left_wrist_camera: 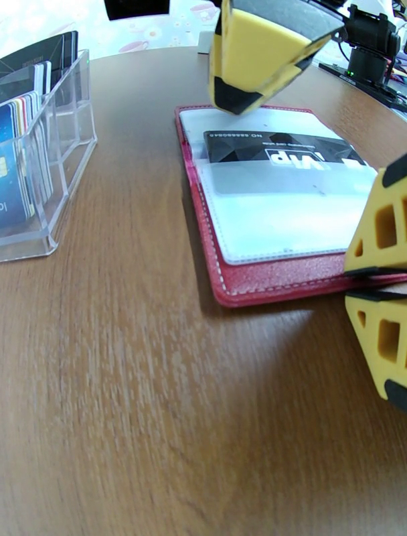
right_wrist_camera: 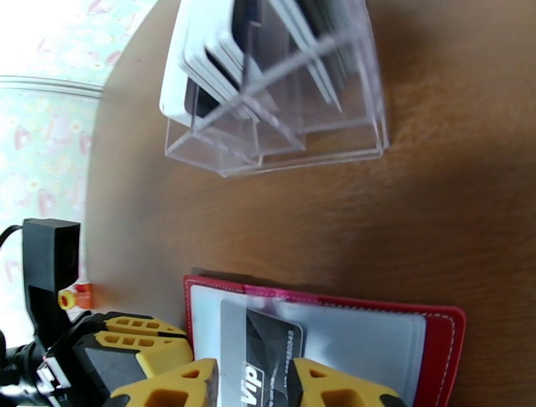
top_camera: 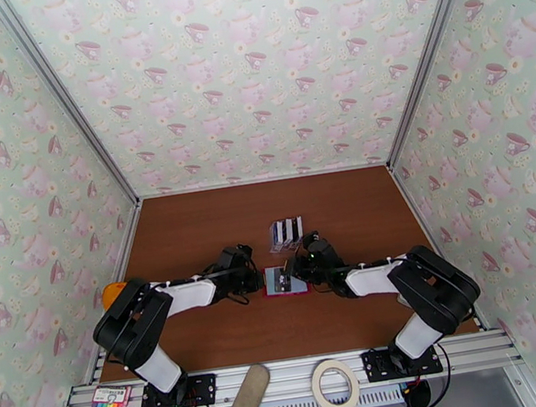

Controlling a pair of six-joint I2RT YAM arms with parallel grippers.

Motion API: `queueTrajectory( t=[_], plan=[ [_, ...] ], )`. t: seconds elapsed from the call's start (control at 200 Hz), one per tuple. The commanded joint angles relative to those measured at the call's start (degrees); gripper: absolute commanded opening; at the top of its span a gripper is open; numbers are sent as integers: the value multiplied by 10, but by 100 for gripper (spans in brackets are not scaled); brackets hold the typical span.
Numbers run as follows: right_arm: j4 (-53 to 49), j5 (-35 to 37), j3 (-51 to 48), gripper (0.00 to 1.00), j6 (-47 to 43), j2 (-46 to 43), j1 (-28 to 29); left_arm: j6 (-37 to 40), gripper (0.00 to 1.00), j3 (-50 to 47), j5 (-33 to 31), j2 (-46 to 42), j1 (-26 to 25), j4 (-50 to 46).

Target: Put the credit cards into the card holder

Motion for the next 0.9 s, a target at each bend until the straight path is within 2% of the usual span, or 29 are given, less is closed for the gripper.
queueTrajectory(
  t=[0.0,0.321,0.631,0.897],
  plan=[
    [-118,52,40,35,-39,-15,13,19,16,-1,3,44,1,-48],
    [-282,162,138,38,-79,10,60,35,15,12,22,51,13,-41],
    [-363,228,206,40,-77,60,96,32,15,-1,54,61,25,-12],
    [-370,234,226,40,-74,83,103,37,15,5,59,60,30,-16]
  ],
)
